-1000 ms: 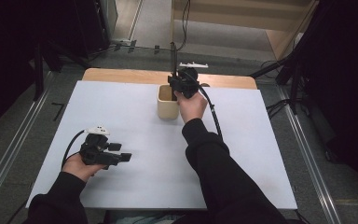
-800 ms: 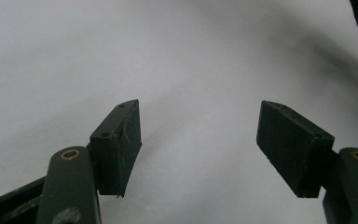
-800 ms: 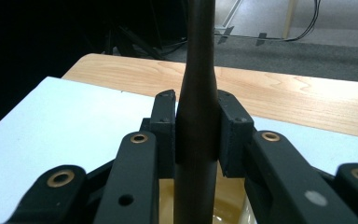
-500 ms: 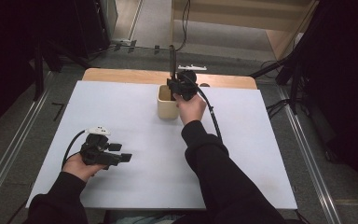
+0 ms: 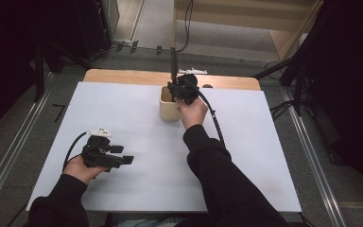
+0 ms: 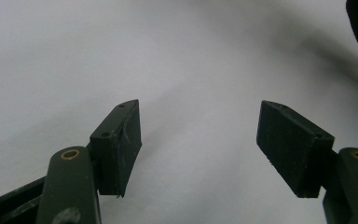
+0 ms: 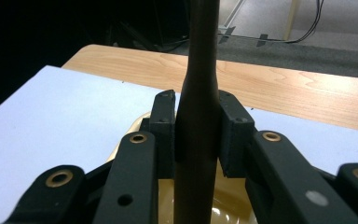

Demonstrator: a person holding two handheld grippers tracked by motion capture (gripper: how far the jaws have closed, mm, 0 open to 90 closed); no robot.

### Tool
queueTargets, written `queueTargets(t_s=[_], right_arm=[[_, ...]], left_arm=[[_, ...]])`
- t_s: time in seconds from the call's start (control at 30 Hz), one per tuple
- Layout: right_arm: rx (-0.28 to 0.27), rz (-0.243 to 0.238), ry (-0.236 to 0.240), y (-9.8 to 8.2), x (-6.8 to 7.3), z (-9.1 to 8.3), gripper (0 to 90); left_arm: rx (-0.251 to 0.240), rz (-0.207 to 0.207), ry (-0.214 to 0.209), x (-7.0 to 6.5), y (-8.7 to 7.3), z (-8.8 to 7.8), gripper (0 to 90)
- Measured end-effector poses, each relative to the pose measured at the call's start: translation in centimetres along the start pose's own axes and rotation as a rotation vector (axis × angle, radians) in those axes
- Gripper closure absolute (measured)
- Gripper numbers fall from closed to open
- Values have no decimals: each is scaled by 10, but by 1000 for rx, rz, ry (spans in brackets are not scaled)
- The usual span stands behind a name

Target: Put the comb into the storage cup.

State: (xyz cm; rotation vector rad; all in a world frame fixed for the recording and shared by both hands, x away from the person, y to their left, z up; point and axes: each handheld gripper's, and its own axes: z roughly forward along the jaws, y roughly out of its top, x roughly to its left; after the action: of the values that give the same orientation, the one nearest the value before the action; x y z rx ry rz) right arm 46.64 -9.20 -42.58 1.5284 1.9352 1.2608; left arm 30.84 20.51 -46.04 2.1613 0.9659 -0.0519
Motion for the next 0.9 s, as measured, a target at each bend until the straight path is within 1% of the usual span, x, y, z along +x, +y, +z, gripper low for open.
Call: queueTargets(t_s=[0.07, 0.1, 0.17, 0.2, 0.23, 0.27, 0.3, 0.33, 0.37, 0.47, 0.53, 0.6, 0.7, 0.77, 0.9], right_arm=[[-5, -17, -2, 0, 1, -1, 682], [-11, -23, 0, 0, 1, -3, 645], [-26, -39, 6, 1, 0, -7, 493], [-35, -71, 8, 1, 0, -9, 432], [-36, -104, -8, 0, 0, -11, 403], [-33, -127, -42, 0, 0, -14, 379], [-30, -141, -46, -1, -1, -15, 351], [-27, -139, -41, -1, -2, -16, 341], [-22, -128, -33, -2, -4, -18, 339], [-33, -101, -2, -4, -8, -23, 336], [-27, -89, 15, -4, -10, -25, 331], [-27, -91, 23, -5, -10, -28, 331], [-23, -91, 48, -6, -11, -34, 331], [-34, -102, 50, -7, -11, -39, 331], [-41, -103, 65, -8, -12, -46, 331]], left_arm=[[0, 0, 0, 0, 0, 0, 314], [2, 1, 0, 0, 0, 0, 314], [3, 4, 4, 0, 0, 0, 314], [4, 5, 2, 0, 0, 0, 314], [3, 2, 5, -1, 0, 1, 314], [4, 3, 4, -1, 0, 1, 314], [10, 5, 5, -1, 0, 1, 313], [11, 6, 4, -1, 0, 1, 314], [13, 7, 6, -1, 0, 1, 314], [10, 6, 8, -1, 0, 0, 314], [8, 5, 6, -1, 0, 1, 314], [12, 6, 8, -1, 0, 1, 313], [11, 5, 9, -1, 0, 1, 314], [9, 5, 11, -1, 0, 1, 313], [8, 3, 12, -1, -1, 1, 313]])
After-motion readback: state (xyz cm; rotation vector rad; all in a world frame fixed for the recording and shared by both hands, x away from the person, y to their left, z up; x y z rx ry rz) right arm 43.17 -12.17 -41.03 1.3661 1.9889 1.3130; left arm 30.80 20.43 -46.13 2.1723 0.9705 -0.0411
